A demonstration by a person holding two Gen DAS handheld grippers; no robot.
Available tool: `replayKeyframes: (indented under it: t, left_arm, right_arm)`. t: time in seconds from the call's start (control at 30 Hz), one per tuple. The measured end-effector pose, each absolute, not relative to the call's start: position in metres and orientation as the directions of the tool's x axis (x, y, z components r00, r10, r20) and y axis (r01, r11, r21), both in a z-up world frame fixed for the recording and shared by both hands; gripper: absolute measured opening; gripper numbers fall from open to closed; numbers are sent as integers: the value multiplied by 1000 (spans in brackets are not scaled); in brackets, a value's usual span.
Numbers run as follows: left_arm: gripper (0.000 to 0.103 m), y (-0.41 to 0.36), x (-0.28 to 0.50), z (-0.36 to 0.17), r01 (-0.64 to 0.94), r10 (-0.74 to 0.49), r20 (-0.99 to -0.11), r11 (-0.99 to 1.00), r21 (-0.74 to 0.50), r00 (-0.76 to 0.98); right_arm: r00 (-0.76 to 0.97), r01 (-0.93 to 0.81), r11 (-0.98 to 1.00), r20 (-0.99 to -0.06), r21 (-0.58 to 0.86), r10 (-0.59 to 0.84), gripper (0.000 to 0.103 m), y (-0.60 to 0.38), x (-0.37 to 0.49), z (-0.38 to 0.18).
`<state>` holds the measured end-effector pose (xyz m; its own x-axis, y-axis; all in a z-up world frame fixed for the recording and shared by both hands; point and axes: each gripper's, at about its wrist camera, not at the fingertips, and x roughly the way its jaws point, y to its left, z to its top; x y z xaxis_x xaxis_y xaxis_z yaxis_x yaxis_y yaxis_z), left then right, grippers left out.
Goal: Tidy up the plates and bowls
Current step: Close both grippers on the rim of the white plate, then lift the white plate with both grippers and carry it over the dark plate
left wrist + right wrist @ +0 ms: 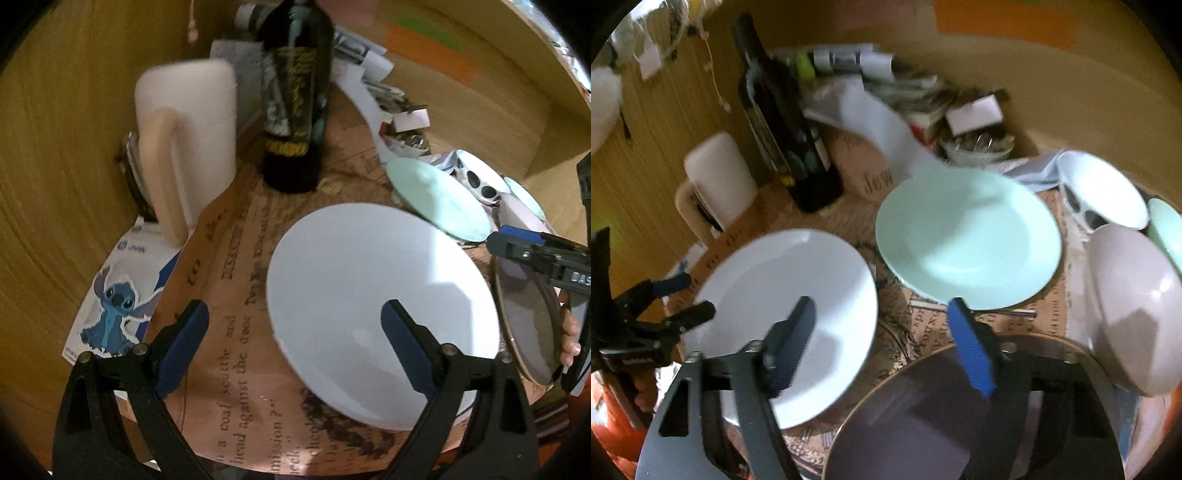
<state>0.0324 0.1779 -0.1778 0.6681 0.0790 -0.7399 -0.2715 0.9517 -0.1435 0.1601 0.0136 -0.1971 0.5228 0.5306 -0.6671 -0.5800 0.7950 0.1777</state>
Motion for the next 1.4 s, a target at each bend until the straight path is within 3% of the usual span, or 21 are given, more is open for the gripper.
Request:
replayKeyframes:
  t: [0.17,0.33,0.53,0.67,0.83,1.4]
  left_arm:
    - [75,188,33,-188,-270,38,-764,946,-180,644]
    - [54,186,31,-190,-239,14,-758,953,-188,652]
    - [38,185,31,-190,-196,-45,-752,954,-228,658]
    - [37,184,31,-190,-175,-61,-750,957,-232,659]
    - [37,181,34,-192,-140,-113,-753,954,-264,648]
    - [37,171,46,-184,-174,-53,-764,961,-213,643]
  right_arm:
    - [459,-589,786,-722,189,517,47,25,170,-211]
    - [450,-600,781,-733,175,510,44,30,171,-212]
    - [424,-608,775,-754,173,501,32,37,177,-218]
    - [404,-624,761,-759,180,510,25,42,177,-220]
    - [408,-630,760,-764,161,500,27,48,175,-221]
    - [466,-579,788,-708,208,530,26,29,165,-206]
